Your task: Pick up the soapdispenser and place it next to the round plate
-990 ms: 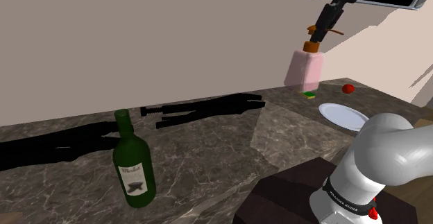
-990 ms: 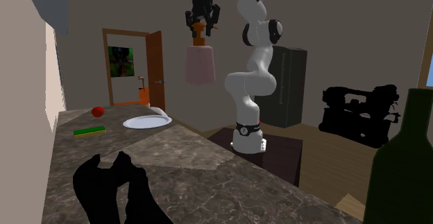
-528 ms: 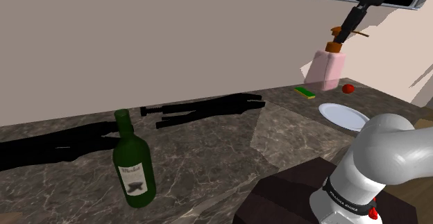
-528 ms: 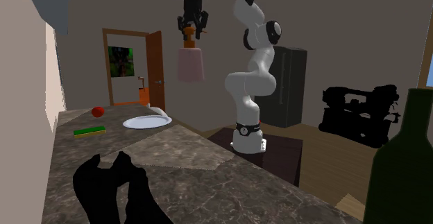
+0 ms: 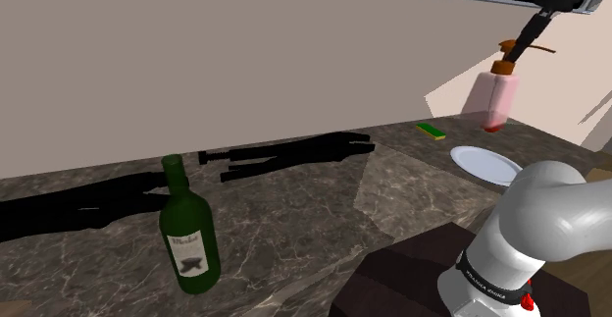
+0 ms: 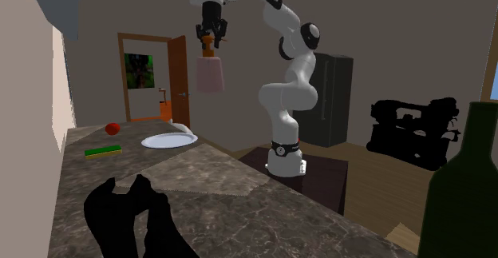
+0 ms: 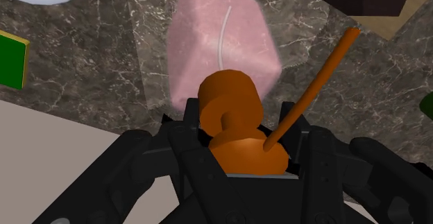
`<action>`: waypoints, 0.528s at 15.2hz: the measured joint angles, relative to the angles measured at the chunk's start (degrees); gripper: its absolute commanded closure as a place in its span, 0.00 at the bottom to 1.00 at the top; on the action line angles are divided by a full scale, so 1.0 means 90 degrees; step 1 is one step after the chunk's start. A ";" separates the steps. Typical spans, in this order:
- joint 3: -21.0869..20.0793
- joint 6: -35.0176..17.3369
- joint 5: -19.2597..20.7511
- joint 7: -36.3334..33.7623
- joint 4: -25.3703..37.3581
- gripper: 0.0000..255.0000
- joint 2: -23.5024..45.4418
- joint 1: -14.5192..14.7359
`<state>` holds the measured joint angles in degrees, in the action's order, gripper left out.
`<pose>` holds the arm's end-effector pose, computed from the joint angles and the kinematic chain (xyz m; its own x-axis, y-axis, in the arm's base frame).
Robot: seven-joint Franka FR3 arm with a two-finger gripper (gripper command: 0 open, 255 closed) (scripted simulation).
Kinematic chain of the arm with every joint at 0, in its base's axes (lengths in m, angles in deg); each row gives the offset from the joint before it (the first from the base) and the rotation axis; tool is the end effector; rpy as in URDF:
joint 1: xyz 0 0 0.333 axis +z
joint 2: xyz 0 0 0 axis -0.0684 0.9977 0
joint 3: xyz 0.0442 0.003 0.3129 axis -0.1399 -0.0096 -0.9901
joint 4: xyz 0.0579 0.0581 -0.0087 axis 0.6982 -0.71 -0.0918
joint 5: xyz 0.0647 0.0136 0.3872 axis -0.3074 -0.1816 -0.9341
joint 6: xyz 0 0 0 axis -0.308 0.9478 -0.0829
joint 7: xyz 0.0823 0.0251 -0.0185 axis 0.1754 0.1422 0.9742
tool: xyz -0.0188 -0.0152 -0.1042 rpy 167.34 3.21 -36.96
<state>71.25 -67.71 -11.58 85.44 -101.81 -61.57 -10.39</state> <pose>0.1256 -0.2820 0.6932 0.9819 -0.0320 0.1869 -0.0212 -0.9980 -0.0592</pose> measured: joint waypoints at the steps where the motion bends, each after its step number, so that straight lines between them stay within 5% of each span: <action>1: 0.0157 0.0033 0.0085 0.0152 0.0144 1.00 0.0066 0.0031; 8: 0.0938 0.0092 0.0559 0.0911 0.0569 1.00 0.0171 0.0121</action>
<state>79.69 -66.89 -6.55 93.64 -96.68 -60.03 -9.29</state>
